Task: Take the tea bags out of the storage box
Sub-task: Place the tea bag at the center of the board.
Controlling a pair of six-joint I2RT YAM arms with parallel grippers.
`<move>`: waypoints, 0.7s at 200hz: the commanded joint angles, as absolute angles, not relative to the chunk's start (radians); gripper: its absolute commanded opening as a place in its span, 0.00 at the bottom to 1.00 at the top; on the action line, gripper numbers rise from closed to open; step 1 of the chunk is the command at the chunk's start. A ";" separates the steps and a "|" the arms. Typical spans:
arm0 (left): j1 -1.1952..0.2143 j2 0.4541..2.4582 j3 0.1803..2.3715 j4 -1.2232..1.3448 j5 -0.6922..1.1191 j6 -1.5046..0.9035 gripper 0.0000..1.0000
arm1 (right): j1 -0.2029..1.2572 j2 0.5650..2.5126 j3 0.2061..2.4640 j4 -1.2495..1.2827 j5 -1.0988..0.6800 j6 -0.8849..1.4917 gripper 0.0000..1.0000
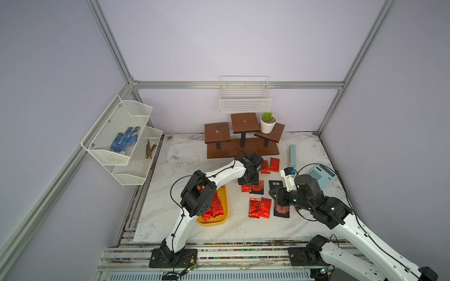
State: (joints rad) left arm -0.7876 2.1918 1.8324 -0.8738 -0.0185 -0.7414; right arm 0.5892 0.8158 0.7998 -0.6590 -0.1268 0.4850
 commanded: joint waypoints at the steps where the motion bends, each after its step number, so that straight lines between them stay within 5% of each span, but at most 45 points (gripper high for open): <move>1: -0.778 2.051 1.801 -0.850 -0.035 -0.753 0.63 | 0.584 0.824 0.810 -0.645 -0.142 0.495 0.39; 77: -0.704 1.644 1.484 -0.870 -0.114 -0.786 0.65 | 0.617 0.939 0.852 -0.529 -0.224 0.554 0.37; 140: -0.507 1.195 1.099 -0.863 -0.088 -0.816 0.68 | 0.798 1.123 0.941 -0.414 -0.190 0.617 0.36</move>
State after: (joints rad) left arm -0.5880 1.3499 1.1854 -0.8608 -0.0856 -0.7982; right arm 0.7395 1.0676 0.8993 -0.5060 -0.1989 0.5770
